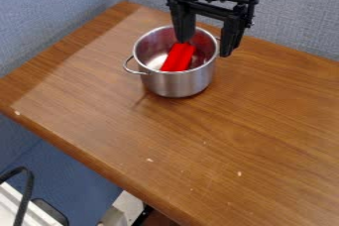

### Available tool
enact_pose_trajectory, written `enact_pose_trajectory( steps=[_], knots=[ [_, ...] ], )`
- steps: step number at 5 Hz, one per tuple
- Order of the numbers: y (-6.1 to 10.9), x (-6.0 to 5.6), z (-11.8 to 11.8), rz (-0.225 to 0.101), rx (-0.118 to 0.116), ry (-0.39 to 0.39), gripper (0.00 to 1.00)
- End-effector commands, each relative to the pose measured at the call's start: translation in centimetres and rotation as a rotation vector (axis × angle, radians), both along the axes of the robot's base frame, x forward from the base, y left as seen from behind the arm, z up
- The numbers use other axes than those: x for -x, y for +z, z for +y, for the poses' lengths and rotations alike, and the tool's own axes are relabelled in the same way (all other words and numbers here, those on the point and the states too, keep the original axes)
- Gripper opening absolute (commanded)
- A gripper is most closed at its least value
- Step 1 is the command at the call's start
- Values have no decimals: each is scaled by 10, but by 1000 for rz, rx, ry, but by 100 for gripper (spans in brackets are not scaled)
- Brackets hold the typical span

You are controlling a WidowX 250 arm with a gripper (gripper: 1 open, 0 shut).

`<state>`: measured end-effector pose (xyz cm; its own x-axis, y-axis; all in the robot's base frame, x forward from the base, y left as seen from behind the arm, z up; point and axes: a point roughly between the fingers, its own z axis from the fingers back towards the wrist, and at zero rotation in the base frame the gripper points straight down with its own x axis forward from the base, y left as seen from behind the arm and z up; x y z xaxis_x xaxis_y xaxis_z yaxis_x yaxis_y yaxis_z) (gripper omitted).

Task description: Move the red object from the metal pot to the table

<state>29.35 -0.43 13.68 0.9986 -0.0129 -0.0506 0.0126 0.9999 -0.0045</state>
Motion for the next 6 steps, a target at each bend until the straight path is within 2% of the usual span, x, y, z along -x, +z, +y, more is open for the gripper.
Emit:
enact_pose_trajectory(
  steps=[1,2,5,6],
  knots=[
    [-4,1,1,13,-3,2,100],
    [-6,2,7,13,-44,2,100],
    [-14,1,22,30,-98,1,100],
    [-17,1,29,35,-125,7,100]
  ],
)
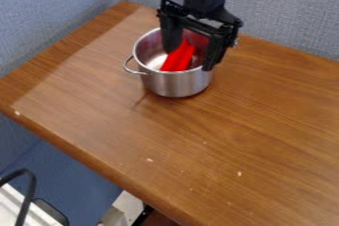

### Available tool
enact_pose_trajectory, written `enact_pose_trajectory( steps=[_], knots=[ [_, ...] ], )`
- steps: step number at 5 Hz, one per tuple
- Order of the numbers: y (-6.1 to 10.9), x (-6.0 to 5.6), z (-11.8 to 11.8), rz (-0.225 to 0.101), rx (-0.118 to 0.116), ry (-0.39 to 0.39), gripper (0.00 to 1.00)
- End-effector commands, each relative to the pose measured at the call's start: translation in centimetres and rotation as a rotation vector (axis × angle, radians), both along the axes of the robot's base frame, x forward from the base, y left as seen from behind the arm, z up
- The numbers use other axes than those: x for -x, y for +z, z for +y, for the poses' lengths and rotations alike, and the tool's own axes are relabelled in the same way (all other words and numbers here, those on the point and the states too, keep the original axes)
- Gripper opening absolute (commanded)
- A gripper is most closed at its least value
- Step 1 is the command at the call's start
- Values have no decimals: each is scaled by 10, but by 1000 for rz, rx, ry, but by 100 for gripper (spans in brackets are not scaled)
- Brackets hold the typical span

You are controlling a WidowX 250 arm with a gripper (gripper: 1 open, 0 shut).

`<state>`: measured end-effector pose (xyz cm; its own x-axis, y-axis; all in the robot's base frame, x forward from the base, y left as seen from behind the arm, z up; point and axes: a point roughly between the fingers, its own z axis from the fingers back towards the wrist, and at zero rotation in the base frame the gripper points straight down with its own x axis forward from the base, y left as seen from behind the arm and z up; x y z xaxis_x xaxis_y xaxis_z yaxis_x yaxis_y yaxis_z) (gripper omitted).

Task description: Move the red object from the metal pot to the table

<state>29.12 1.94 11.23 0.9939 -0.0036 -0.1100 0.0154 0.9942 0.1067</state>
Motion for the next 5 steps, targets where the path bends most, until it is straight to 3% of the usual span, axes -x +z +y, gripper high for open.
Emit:
enact_pose_trajectory(
  steps=[1,4,5],
  knots=[
    [5,-1,13,-21,-33,9,100],
    [-10,-6,28,-8,-80,19,100],
    [-9,-8,31,-11,-77,31,100]
  ],
)
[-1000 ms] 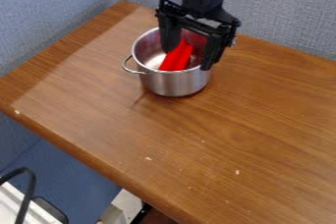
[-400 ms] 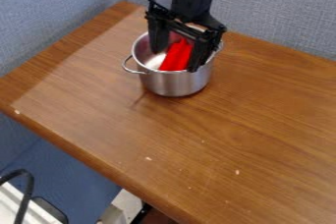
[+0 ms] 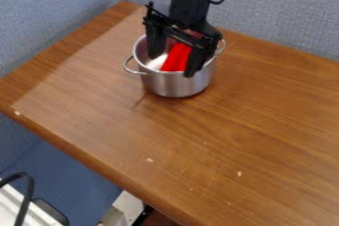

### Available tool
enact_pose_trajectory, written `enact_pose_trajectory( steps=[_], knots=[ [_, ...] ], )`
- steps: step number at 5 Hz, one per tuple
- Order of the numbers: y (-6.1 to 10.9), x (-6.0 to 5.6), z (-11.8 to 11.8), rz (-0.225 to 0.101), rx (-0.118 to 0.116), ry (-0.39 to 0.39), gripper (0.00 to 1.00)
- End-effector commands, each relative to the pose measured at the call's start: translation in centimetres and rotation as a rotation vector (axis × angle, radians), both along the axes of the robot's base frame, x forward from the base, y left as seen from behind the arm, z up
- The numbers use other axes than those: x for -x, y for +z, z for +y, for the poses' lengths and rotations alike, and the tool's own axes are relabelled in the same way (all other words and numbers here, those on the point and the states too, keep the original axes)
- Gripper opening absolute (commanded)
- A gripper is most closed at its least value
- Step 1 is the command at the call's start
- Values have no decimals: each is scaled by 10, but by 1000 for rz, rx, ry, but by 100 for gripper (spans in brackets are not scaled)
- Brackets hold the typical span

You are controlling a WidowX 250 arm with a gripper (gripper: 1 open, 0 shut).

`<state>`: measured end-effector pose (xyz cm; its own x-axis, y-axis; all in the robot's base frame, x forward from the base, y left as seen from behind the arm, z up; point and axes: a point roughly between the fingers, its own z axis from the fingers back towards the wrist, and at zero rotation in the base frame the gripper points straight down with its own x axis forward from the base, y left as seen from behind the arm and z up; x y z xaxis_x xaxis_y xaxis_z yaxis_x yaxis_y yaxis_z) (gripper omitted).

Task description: Move the red object from the metal pot to the table

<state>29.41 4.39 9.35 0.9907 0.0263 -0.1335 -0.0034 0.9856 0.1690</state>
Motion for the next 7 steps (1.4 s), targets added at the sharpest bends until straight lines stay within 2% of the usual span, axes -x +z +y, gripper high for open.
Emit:
enact_pose_trajectory(
  steps=[1,2,3,4,7],
  knots=[
    [8,-7,8,-34,-15,17,100],
    [5,-8,9,-34,-15,22,0],
    [6,-9,10,-31,-11,28,0],
    [12,-8,11,-39,6,34,0],
    [45,-5,17,-98,51,54,0]
  ],
)
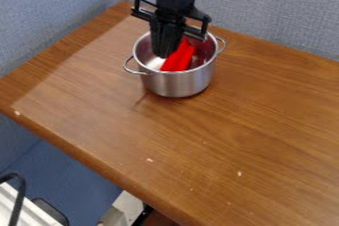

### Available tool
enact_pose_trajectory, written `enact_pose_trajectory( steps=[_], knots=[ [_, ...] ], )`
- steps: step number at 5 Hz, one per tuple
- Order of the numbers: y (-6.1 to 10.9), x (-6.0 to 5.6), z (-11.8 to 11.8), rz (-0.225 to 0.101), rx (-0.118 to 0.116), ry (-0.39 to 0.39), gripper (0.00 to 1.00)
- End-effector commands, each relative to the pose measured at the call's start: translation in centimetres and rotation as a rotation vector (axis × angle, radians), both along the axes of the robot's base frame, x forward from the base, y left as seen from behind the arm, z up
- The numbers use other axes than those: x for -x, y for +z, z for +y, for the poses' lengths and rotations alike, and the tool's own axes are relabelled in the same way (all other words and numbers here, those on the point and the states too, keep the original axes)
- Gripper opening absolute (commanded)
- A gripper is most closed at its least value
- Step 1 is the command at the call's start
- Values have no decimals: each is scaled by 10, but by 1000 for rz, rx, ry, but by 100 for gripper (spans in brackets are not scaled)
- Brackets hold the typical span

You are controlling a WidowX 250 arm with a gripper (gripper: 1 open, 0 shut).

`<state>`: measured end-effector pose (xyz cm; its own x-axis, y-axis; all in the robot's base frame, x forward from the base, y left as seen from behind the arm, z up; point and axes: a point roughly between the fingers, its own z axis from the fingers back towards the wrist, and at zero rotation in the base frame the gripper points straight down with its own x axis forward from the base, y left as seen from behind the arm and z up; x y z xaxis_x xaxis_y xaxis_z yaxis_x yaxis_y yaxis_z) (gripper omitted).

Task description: Move the red object from the metal pot to the table

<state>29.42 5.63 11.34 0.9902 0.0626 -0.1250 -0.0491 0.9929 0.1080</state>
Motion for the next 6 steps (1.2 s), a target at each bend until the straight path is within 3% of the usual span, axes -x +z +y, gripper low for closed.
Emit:
enact_pose_trajectory(
  steps=[1,2,3,4,5,6],
  knots=[
    [41,-5,7,-125,-5,25,0],
    [58,-4,8,-161,14,44,0],
    [67,-3,7,-188,2,39,100],
    [63,-4,4,-178,-22,-5,100],
    [58,-3,-14,-189,-23,-152,100],
    [46,-15,-17,-180,-36,-145,100]
  ],
)
